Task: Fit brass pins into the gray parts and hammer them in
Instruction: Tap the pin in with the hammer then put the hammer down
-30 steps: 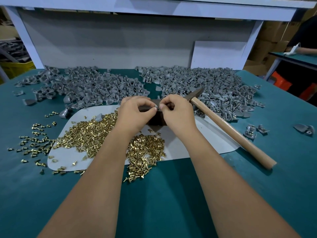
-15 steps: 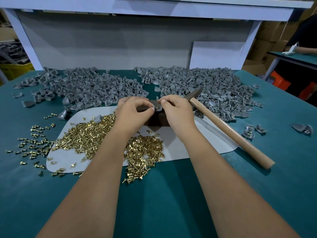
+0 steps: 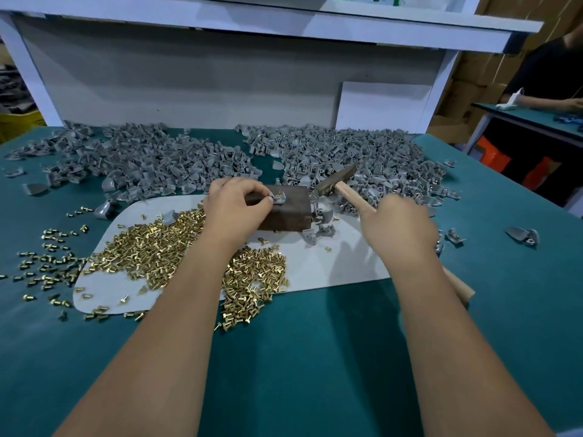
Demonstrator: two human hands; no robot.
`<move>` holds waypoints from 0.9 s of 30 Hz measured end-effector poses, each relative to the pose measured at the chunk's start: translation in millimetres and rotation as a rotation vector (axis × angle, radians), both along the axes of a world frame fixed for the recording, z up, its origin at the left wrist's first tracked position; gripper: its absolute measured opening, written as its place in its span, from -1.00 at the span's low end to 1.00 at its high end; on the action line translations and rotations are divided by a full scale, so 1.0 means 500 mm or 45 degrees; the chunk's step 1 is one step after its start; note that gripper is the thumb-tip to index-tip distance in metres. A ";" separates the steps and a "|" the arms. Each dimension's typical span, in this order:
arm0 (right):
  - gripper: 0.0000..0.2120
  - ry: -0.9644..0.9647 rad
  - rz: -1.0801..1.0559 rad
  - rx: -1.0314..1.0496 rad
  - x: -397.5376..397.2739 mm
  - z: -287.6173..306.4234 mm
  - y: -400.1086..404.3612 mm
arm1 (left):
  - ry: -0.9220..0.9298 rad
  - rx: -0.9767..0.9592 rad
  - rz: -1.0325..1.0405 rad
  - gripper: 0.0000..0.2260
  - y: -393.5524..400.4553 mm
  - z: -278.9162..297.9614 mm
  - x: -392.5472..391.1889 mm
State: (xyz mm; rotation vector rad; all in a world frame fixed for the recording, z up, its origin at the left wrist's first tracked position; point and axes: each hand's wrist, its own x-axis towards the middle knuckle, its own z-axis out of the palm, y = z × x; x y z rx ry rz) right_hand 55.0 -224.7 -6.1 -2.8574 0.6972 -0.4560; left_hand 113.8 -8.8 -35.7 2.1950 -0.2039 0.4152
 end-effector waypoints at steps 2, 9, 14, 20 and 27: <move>-0.68 0.000 -0.020 -0.058 -0.001 -0.010 0.003 | -0.011 0.015 0.002 -0.96 0.001 0.001 -0.001; -0.77 0.054 -0.033 0.002 0.001 -0.028 0.005 | -0.024 0.022 -0.016 -0.90 0.007 0.003 -0.007; -0.82 -0.135 -0.040 0.038 -0.004 -0.006 0.029 | -0.025 0.029 0.046 -0.94 -0.008 0.005 -0.007; -0.69 -0.257 0.347 0.161 -0.047 0.040 0.071 | 0.014 0.100 0.216 -0.96 -0.025 0.006 -0.007; -0.56 -0.250 0.355 -0.057 -0.066 0.051 0.097 | 0.008 0.032 0.245 -0.93 -0.025 -0.005 -0.003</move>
